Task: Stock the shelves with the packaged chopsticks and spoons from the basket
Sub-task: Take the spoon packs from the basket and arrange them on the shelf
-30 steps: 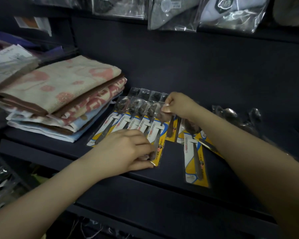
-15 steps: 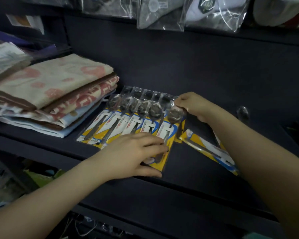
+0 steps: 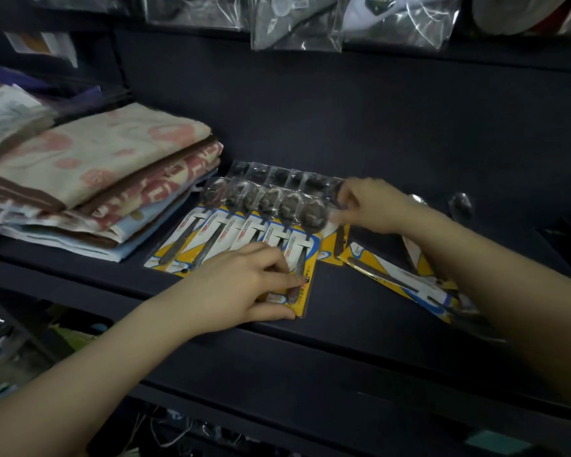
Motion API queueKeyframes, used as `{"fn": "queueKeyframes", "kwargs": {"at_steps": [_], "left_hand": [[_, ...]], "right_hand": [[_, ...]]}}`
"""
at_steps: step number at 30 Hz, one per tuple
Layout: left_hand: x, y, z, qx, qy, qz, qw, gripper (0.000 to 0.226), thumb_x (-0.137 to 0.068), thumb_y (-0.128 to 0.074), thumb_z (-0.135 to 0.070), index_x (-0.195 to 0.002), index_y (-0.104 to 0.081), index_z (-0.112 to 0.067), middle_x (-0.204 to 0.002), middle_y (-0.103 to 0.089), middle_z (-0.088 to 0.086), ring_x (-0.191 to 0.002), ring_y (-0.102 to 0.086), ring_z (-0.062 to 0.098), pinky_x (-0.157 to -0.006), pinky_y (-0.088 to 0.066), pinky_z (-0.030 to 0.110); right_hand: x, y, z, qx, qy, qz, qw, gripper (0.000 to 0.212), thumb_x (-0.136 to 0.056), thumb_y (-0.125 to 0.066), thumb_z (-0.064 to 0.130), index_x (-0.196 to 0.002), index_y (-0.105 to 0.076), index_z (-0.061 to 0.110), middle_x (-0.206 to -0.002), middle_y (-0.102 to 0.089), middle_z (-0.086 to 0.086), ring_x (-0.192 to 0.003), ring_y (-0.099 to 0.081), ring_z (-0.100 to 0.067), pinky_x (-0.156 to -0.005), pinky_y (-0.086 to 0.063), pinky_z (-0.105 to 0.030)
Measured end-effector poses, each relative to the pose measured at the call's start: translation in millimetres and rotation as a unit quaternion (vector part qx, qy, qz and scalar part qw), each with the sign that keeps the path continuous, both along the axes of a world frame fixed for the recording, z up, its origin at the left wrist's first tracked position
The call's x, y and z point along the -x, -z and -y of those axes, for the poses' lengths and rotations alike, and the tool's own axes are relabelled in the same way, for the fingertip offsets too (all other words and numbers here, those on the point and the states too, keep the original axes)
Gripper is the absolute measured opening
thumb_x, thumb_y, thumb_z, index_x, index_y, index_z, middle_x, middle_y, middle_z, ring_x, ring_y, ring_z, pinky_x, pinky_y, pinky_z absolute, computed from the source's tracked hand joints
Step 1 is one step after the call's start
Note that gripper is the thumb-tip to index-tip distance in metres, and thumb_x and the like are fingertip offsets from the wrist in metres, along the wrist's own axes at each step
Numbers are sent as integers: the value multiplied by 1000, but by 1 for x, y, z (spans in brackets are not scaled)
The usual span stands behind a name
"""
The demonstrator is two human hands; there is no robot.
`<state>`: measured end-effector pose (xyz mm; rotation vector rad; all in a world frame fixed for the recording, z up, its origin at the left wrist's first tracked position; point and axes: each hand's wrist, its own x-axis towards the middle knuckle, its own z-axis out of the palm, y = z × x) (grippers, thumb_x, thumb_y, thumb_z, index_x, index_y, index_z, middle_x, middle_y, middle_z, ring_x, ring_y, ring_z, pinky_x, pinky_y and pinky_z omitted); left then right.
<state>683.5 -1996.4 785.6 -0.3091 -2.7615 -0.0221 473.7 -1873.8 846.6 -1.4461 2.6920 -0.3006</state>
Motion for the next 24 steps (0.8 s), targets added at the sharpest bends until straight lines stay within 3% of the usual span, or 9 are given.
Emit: {"fn": "queueKeyframes", "kwargs": {"at_steps": [3, 7, 9, 12, 15, 18, 19, 21, 24], "left_hand": [[3, -4, 1, -32, 1, 5, 999, 52, -78, -44, -64, -113, -60, -28, -101, -59, -6, -97, -46, 9, -83, -49, 28], [16, -20, -13, -72, -22, -47, 996, 56, -83, -38, -60, -121, -53, -22, -108, -56, 0, -100, -53, 17, -83, -49, 33], [30, -30, -25, -55, -25, -69, 996, 58, -82, -39, -57, -122, -54, -18, -111, -57, 3, -101, -57, 23, -82, -51, 36], [54, -47, -41, -35, -51, 21, 998, 66, -79, -39, -62, -128, -46, -19, -123, -54, 3, -114, -51, 24, -91, -47, 38], [70, -62, -52, -6, -71, 81, 994, 40, -85, -49, -51, -106, -59, -18, -101, -65, 5, -96, -60, 25, -78, -48, 36], [70, -67, -57, -146, -57, 77, 985, 36, -91, -47, -37, -71, -67, -15, -58, -65, -6, -58, -60, 10, -61, -47, 23], [68, -66, -59, -247, -54, 73, 965, 38, -93, -47, -33, -65, -65, -14, -51, -63, -8, -49, -57, 7, -54, -44, 17], [63, -61, -63, -476, -41, 57, 877, 37, -94, -47, -24, -62, -63, -12, -51, -66, -5, -42, -53, 7, -45, -39, 13], [61, -52, -73, -656, -32, 44, 753, 32, -93, -46, -21, -69, -64, -10, -57, -70, 1, -40, -51, 5, -42, -36, 13]], "right_hand": [[-19, 1, -41, -183, 10, -39, 982, 61, -73, -65, 57, -106, -61, 6, -100, -64, -10, -91, -60, -27, -77, -49, -39], [-29, 11, -55, -123, 18, 22, 992, 57, -74, -70, 48, -102, -62, -1, -94, -62, -16, -89, -59, -28, -76, -47, -37], [-35, 9, -53, -109, -7, 23, 994, 35, -80, -66, 40, -88, -59, 6, -84, -54, -5, -86, -55, -24, -71, -39, -33], [-50, -7, -57, -86, -79, -9, 993, 34, -89, -56, 32, -61, -38, 24, -64, -40, 8, -75, -47, -20, -66, -35, -30], [-63, -31, -67, -68, -113, -81, 988, 26, -89, -55, 29, -68, -41, 23, -68, -45, 5, -75, -49, -20, -71, -45, -37], [-62, -39, -78, 44, -87, -269, 958, 19, -82, -59, 37, -83, -62, 19, -89, -64, -5, -87, -61, -28, -77, -44, -39], [-56, -36, -82, 122, -55, -328, 935, 26, -76, -62, 40, -87, -66, 16, -91, -66, -7, -89, -62, -31, -79, -43, -41], [-46, -30, -90, 277, 48, -333, 900, 49, -69, -67, 41, -110, -63, 14, -115, -61, -13, -109, -55, -36, -94, -35, -44], [-41, -27, -98, 327, 191, -68, 923, 82, -82, -65, 41, -146, -23, 14, -148, -29, -10, -136, -28, -28, -109, -28, -37]]}}
